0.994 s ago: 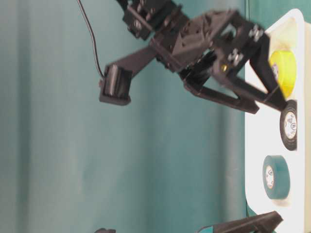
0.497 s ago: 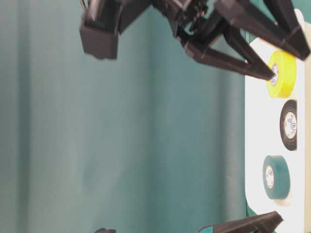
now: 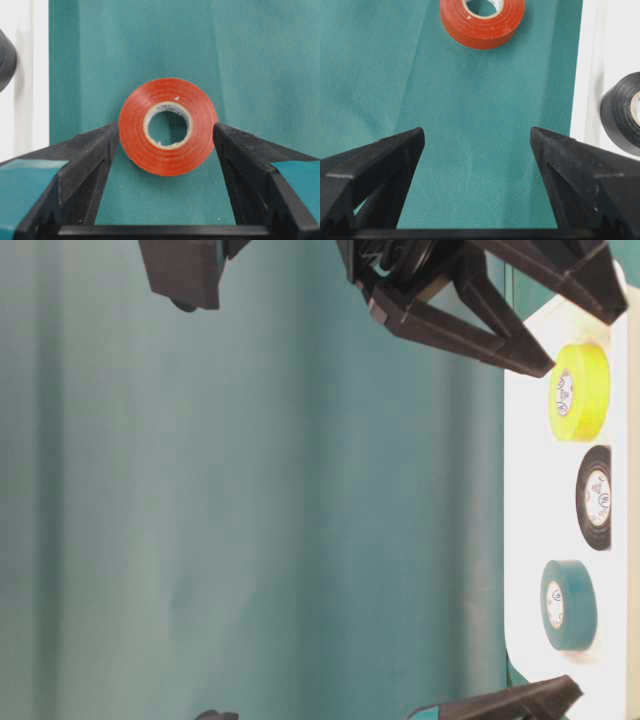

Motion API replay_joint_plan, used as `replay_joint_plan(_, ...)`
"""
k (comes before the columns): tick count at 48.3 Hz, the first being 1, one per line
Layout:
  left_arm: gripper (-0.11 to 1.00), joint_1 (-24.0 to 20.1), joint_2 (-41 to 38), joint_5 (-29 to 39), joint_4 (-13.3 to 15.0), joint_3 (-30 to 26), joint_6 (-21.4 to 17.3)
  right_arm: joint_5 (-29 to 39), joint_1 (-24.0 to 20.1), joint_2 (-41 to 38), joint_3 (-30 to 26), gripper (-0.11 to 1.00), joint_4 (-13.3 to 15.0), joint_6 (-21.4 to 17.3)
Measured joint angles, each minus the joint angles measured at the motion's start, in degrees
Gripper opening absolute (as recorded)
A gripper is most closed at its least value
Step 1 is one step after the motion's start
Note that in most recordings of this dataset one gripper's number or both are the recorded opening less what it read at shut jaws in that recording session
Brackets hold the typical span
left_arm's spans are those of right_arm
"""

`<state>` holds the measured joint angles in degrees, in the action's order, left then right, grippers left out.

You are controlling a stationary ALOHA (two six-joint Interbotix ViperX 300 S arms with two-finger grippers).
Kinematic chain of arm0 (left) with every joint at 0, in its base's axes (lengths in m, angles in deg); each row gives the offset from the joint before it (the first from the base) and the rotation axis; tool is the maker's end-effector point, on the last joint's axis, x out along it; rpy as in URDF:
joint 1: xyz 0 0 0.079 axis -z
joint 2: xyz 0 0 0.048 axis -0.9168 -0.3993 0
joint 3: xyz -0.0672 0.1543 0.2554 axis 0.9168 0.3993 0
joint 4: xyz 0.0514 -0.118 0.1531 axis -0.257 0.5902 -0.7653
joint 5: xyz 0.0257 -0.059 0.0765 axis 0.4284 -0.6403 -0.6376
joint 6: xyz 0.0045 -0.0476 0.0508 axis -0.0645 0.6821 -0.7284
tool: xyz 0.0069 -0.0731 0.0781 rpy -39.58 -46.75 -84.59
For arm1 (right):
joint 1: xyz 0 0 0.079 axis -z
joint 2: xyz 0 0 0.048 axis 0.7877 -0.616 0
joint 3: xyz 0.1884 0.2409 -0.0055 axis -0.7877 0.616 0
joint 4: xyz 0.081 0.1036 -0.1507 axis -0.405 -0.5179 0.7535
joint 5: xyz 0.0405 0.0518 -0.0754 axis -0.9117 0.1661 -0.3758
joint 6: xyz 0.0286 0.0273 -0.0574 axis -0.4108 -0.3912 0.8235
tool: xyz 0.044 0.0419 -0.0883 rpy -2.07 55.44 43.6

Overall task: Put the tape alternately from left to right into the white case.
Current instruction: 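Move the left gripper down onto the white tape roll and grasp it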

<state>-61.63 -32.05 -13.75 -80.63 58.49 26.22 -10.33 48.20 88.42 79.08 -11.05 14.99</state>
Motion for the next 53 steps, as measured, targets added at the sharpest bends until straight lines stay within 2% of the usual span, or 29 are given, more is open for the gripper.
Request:
replay_joint_plan(15,0.76,3.6,-0.5,0.0,0.0,-1.0,0.5,-0.1,0.0,0.0,0.1,0.66,0.1,0.0)
replay_joint_plan(29,0.76,11.1,-4.0,0.0,0.0,-2.6,7.2,-0.1,0.1,0.0,0.1,0.66,0.1,0.0)
replay_joint_plan(37,0.76,16.4,-6.4,0.0,0.1,-4.3,9.8,-0.1,0.1,0.0,0.1,0.66,0.1,0.3)
replay_joint_plan(45,0.76,20.2,-8.7,0.1,0.1,-6.8,9.5,0.0,0.1,0.0,0.1,0.66,0.0,0.3)
replay_joint_plan(53,0.76,20.6,-10.0,0.7,0.0,-8.3,9.7,-0.1,0.0,0.0,0.1,0.66,0.1,0.2)
